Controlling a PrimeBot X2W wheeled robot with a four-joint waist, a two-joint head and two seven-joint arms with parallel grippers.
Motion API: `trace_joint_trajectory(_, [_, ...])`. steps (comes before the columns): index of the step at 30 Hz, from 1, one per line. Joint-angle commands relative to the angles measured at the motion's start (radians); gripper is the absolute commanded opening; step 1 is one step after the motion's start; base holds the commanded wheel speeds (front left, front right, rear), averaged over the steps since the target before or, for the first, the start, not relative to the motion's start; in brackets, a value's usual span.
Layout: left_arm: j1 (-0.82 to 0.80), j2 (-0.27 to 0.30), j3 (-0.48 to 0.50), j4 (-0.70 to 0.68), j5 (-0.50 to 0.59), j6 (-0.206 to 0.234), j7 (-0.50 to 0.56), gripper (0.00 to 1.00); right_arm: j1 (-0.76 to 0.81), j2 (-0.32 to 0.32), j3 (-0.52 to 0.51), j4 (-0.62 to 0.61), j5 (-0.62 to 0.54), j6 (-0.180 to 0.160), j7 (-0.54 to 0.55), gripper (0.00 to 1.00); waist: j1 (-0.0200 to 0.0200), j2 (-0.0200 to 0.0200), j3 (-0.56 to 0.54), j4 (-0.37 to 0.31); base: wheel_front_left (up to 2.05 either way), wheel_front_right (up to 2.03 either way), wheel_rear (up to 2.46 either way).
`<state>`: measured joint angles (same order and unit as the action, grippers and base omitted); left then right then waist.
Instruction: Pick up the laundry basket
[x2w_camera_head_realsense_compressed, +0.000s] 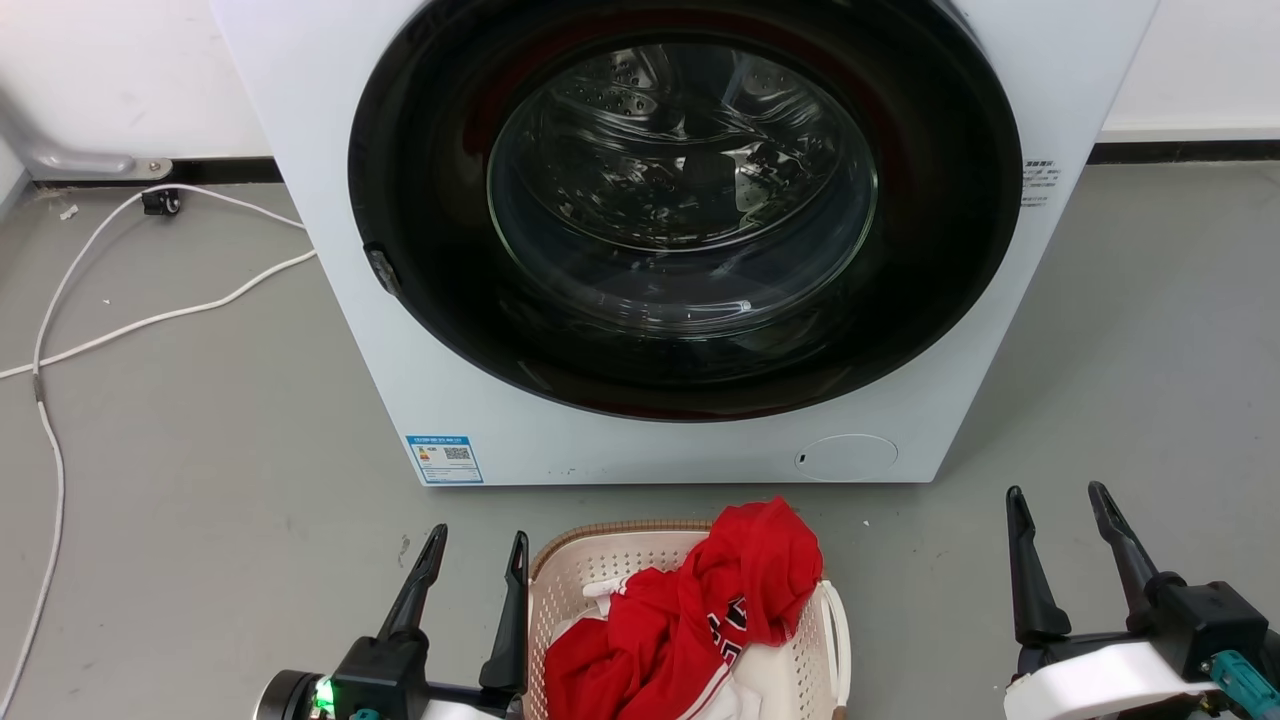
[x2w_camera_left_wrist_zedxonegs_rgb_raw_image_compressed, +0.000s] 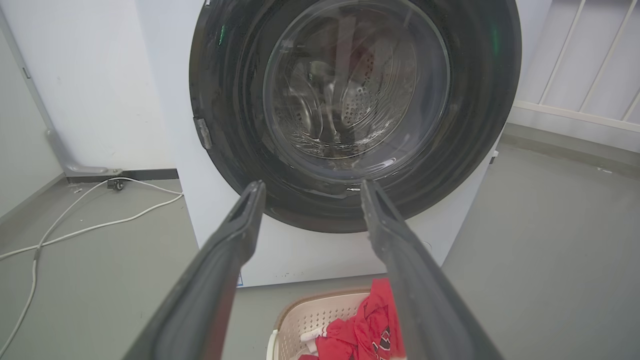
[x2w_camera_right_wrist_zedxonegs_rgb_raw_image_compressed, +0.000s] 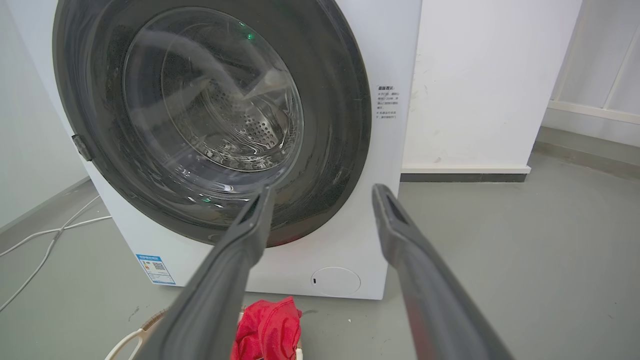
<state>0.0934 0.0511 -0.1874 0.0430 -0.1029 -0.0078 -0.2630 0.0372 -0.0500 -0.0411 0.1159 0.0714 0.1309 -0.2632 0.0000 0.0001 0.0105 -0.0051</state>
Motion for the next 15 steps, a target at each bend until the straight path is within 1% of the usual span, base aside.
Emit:
trace_joint_trajectory(1, [0.006,-0.001,-0.001,0.000,-0.006,0.003,-0.003,1.00,0.001,-0.001,0.001,-0.004,0.005,0.000,-0.002,1.00,0.0000,-0.0001,0.001,0.000,0.00,0.00,0.00])
trace_joint_trajectory(15, [-0.001,-0.001,-0.004,0.002,-0.014,0.008,-0.003,1.00,-0.001,-0.001,0.000,-0.007,0.009,0.000,-0.002,1.00,0.0000,-0.0001,0.008,0.001,0.00,0.00,0.00])
